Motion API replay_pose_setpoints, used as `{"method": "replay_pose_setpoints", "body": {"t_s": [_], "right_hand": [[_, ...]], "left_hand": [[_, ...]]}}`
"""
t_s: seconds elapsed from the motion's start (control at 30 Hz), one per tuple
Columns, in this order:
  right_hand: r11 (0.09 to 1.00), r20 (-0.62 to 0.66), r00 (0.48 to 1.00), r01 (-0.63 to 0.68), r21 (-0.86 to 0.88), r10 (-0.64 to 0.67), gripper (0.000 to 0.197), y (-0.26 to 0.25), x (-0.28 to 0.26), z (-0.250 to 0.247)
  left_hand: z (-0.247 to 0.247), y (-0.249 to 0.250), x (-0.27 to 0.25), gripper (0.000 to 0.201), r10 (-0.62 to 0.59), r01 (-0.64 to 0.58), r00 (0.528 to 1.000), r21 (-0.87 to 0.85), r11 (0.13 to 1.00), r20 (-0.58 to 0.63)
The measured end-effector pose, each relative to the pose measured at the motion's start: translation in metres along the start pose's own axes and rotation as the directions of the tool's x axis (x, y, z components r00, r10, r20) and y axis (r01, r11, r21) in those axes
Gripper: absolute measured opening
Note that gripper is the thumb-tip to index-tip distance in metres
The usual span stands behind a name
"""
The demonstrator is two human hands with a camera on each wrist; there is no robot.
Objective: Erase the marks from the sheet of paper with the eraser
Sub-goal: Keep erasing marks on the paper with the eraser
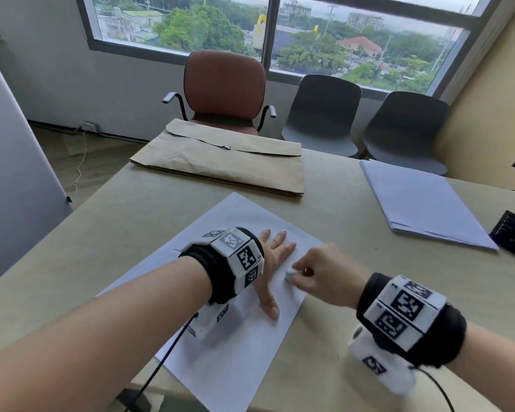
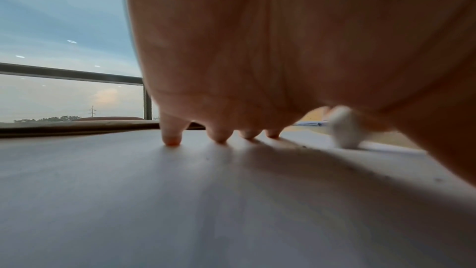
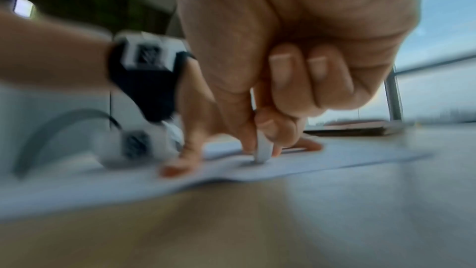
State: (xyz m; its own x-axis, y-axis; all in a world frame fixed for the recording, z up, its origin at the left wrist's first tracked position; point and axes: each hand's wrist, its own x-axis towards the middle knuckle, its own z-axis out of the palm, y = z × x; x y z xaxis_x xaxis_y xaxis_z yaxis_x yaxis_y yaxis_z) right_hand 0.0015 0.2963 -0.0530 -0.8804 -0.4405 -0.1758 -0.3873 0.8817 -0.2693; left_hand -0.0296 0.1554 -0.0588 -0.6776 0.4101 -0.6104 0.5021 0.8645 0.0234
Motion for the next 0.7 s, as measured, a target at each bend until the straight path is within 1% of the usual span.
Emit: {"method": "replay_pose_setpoints", "body": {"t_s": [0.07, 0.1, 0.17, 0.23, 0.27, 0.33, 0.4, 0.43, 0.5, 0.57, 0.6, 0.63, 0.7], "right_hand": [[0.995, 0.078, 0.992, 0.096, 0.035, -0.098, 0.038, -0.012, -0.015, 0.008], [0.994, 0.090, 0.990, 0.103, 0.040, -0.106, 0.042, -0.013, -0.018, 0.008], [0.999, 0.053, 0.998, 0.042, 0.004, -0.042, 0.044, -0.004, -0.009, 0.004], [0.999, -0.029, 0.998, -0.048, 0.006, 0.048, 0.042, 0.006, 0.003, -0.002], [0.998, -0.061, 0.997, -0.055, 0.009, 0.056, 0.041, 0.008, 0.005, -0.002], [1.000, -0.048, 0.999, -0.012, -0.015, 0.011, 0.040, 0.001, -0.003, 0.002], [0.998, 0.029, 0.998, 0.063, -0.001, -0.063, 0.036, -0.009, -0.016, 0.008], [0.997, 0.058, 0.995, 0.075, 0.014, -0.076, 0.035, -0.010, -0.019, 0.009], [0.999, 0.053, 0.998, 0.031, 0.017, -0.032, 0.038, -0.002, -0.013, 0.004], [0.998, -0.023, 0.999, -0.045, 0.043, 0.046, 0.035, 0.008, -0.003, -0.003], [0.997, -0.051, 0.997, -0.056, 0.053, 0.059, 0.033, 0.010, -0.002, -0.003], [0.998, -0.055, 0.997, -0.048, 0.050, 0.051, 0.030, 0.007, -0.005, -0.002], [0.999, -0.004, 1.000, 0.014, 0.039, -0.013, 0.027, -0.004, -0.017, 0.005]], "left_hand": [[0.001, 0.000, 0.001, 0.132, 0.001, -0.001, 1.000, -0.003, 1.000, -0.001], [0.001, 0.000, 0.002, 0.132, -0.001, 0.001, 1.000, -0.003, 1.000, -0.001], [0.001, 0.000, 0.001, 0.132, -0.005, 0.005, 1.000, 0.000, 1.000, 0.003], [0.001, 0.000, 0.001, 0.132, -0.011, 0.011, 1.000, 0.005, 1.000, -0.002], [0.001, 0.000, 0.000, 0.131, -0.012, 0.012, 1.000, 0.006, 1.000, -0.005], [0.001, 0.001, 0.000, 0.132, -0.015, 0.015, 1.000, 0.011, 1.000, -0.005], [0.001, 0.001, 0.000, 0.132, -0.013, 0.012, 1.000, 0.011, 1.000, 0.002], [0.001, 0.001, 0.000, 0.132, -0.012, 0.012, 1.000, 0.011, 1.000, 0.006], [0.000, 0.001, -0.001, 0.131, -0.012, 0.012, 1.000, 0.015, 1.000, 0.012], [-0.001, 0.002, -0.003, 0.131, -0.013, 0.012, 1.000, 0.016, 1.000, 0.008], [-0.001, 0.003, -0.003, 0.131, -0.012, 0.012, 1.000, 0.015, 1.000, 0.006], [-0.001, 0.003, -0.003, 0.131, -0.013, 0.013, 1.000, 0.014, 1.000, 0.005], [-0.001, 0.002, -0.002, 0.132, -0.013, 0.013, 1.000, 0.011, 1.000, 0.012]]}}
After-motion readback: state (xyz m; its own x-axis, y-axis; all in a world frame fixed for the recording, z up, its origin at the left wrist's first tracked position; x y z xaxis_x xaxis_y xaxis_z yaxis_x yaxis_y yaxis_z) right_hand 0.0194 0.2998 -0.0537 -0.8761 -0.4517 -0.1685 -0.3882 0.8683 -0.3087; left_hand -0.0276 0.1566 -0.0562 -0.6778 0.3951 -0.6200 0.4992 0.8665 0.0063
